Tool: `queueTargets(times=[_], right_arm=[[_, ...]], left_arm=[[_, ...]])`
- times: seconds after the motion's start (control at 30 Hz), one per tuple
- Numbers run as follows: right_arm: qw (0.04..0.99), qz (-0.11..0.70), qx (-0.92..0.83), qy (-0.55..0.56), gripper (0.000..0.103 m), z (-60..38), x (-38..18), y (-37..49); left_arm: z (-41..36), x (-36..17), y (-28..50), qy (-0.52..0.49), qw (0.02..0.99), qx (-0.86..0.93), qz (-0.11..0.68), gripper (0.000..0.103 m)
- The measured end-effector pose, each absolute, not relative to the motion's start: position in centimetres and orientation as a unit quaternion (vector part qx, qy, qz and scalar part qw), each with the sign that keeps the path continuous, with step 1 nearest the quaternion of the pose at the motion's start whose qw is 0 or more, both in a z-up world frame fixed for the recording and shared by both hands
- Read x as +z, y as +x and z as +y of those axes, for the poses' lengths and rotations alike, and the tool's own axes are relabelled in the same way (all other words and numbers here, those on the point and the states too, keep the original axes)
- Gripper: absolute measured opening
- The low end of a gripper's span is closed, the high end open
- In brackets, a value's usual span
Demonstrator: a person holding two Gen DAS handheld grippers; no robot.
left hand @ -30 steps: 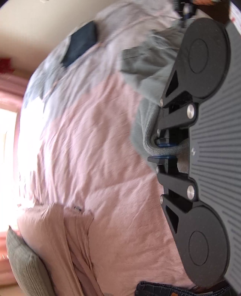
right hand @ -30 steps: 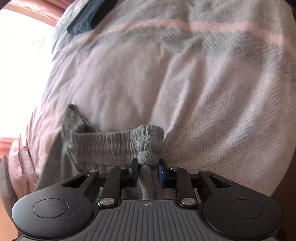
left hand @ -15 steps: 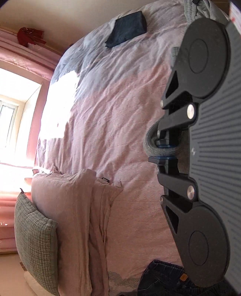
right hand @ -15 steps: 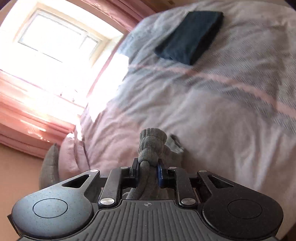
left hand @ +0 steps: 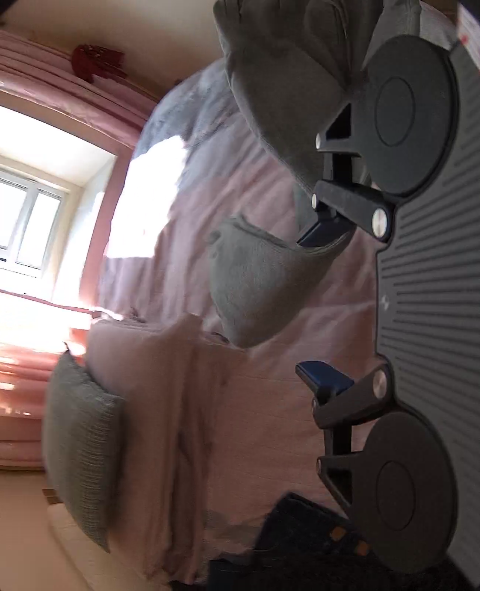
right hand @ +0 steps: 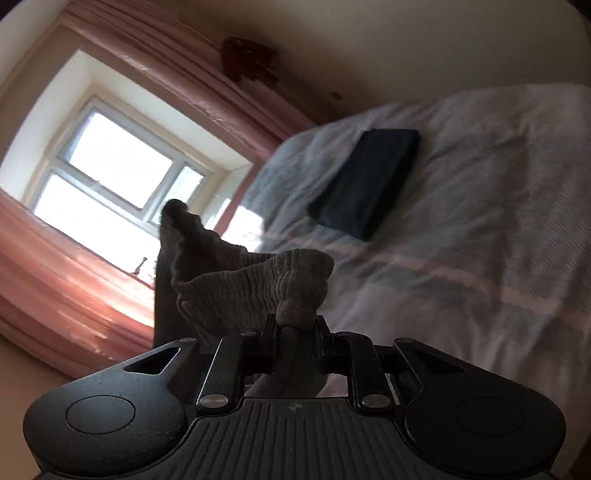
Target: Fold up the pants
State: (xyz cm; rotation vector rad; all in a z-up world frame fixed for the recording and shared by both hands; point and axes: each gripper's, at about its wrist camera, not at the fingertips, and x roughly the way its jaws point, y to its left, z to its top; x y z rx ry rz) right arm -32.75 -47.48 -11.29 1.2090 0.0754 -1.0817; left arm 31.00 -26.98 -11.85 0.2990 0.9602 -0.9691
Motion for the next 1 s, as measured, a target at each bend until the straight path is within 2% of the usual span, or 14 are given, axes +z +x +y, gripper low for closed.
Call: queueTargets(times=[0.13, 0.2, 0.27, 0.57, 0.9, 1.0], right_arm=[[0.603, 0.118, -0.543, 0.572, 0.015, -47.4, -18.9, -35.2], [0.57, 0.14, -0.557, 0.587, 0.015, -46.6, -21.9, -36.0], [0.564, 0.142, -0.572, 0.578, 0.015, -46.1, -23.2, -36.1], [0.548, 0.132, -0.587, 0.581, 0.015, -44.8, -23.2, -37.2], [0.523, 0.121, -0.616, 0.577, 0.015, -44.4, -24.3, -36.8], [0.518, 0.119, -0.62, 0.578, 0.015, -44.3, -24.5, -36.8]], left_arm=[[-24.5, -19.8, 30.2, 0.155, 0.737, -0.395, 0.526, 0.061], [-24.2, -22.2, 29.5, 0.175, 0.725, -0.39, 0.541, 0.056], [-24.7, -23.4, 28.8, 0.202, 0.72, -0.397, 0.533, 0.056], [-35.5, -28.0, 26.6, 0.339, 0.686, -0.487, 0.421, 0.057], [-50.3, -35.5, 28.7, 0.299, 0.691, -0.455, 0.476, 0.057], [-51.8, -37.3, 28.6, 0.322, 0.693, -0.439, 0.473, 0.051]])
